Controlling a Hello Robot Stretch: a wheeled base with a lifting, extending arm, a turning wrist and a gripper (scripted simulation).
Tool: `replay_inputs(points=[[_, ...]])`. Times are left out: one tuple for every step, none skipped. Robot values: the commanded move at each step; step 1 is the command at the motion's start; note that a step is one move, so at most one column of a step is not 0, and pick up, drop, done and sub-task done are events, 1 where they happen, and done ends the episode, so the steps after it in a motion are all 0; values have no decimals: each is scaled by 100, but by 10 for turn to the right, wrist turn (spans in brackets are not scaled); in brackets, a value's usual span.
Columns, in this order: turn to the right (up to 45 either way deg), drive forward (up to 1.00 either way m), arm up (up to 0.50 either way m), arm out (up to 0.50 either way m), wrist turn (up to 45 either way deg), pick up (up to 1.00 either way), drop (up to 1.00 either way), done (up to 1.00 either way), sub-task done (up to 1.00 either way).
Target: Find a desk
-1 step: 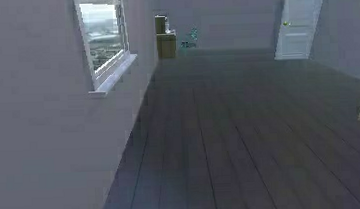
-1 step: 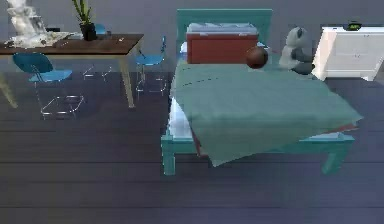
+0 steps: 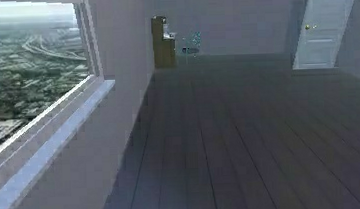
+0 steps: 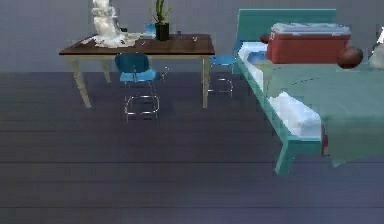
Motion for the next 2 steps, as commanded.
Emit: replay_inputs(points=[[0, 100, 0, 0, 0, 0, 0, 0, 0], [0, 100, 0, 0, 0, 0, 0, 0, 0]])
